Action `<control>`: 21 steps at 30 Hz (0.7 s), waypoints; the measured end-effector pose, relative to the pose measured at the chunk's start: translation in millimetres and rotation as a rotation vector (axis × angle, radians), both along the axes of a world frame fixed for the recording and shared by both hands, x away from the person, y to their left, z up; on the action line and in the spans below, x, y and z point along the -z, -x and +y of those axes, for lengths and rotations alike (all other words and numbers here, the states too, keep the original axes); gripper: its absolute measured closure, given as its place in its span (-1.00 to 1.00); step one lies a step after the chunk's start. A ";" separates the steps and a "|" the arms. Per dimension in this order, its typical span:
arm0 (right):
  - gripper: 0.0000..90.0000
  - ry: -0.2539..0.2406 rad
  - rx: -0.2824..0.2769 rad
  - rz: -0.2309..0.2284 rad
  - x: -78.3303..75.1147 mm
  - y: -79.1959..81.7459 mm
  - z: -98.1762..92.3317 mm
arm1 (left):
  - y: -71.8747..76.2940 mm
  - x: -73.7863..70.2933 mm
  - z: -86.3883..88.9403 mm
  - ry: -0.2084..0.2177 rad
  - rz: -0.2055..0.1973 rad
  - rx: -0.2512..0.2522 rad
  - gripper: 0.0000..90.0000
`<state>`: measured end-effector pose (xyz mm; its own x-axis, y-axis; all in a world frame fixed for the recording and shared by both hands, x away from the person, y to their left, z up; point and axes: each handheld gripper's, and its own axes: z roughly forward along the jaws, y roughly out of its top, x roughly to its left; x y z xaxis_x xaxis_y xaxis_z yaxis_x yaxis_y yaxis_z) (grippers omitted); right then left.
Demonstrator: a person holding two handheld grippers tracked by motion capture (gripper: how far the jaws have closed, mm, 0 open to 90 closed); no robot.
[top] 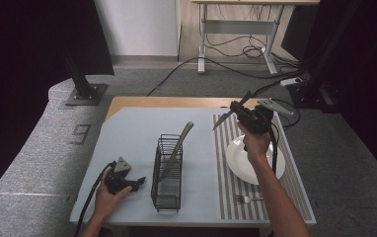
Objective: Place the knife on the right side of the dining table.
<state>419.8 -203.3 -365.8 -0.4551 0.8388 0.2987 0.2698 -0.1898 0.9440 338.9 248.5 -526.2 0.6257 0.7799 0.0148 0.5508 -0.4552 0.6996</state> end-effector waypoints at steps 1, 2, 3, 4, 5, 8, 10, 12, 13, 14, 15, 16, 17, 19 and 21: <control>0.86 0.011 0.014 0.010 4.5 -4.2 -1.9 | 0.0 0.0 0.0 0.000 0.000 0.000 -0.54; 0.86 0.024 0.028 0.014 8.9 -8.8 -3.5 | -0.1 0.0 0.1 0.000 0.000 0.000 -0.54; 0.86 0.031 0.042 0.019 13.2 -13.2 -5.0 | -0.1 0.0 0.1 0.000 0.000 0.000 -0.54; 0.86 0.036 0.051 0.023 17.2 -17.6 -7.0 | -0.1 0.0 0.2 -0.001 0.000 0.001 -0.54; 0.86 0.036 0.051 0.023 17.2 -17.6 -7.0 | -0.1 0.0 0.1 0.000 0.001 0.001 -0.54; 0.86 0.042 0.069 0.047 29.9 -33.5 -11.0 | -0.2 -0.1 0.2 -0.002 0.001 0.001 -0.54; 0.85 0.059 0.073 0.057 35.4 -39.7 -10.9 | -0.1 0.0 0.2 -0.001 0.001 0.001 -0.54; 0.85 0.072 0.076 0.064 41.1 -45.0 -10.3 | -0.1 0.0 0.2 -0.001 0.001 0.001 -0.54; 0.85 0.072 0.076 0.064 41.1 -45.0 -10.3 | -0.2 0.0 0.2 -0.001 0.001 0.002 -0.54; 0.85 0.079 0.083 0.074 47.2 -50.4 -10.0 | -0.1 0.0 0.1 -0.001 0.001 0.001 -0.54; 0.85 0.079 0.083 0.074 47.2 -50.4 -10.0 | -0.1 0.0 0.1 -0.001 0.001 0.001 -0.54; 0.85 0.060 0.082 0.096 54.0 -55.9 -11.4 | -0.1 0.0 0.1 -0.001 0.001 0.001 -0.54; 0.85 0.060 0.082 0.096 54.0 -55.9 -11.4 | -0.1 0.0 0.1 -0.001 0.000 0.001 -0.54; 0.85 0.031 0.083 0.122 61.0 -61.0 -14.0 | 0.0 -0.1 0.1 -0.002 0.000 0.001 -0.53; 0.85 0.008 0.088 0.147 67.3 -65.7 -16.3 | 0.0 -0.1 0.1 -0.002 0.000 0.001 -0.53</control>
<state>485.4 -219.6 -433.1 -0.3320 0.8760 0.3499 0.3874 -0.2116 0.8973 338.9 248.6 -526.2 0.6269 0.7790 0.0161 0.5502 -0.4572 0.6988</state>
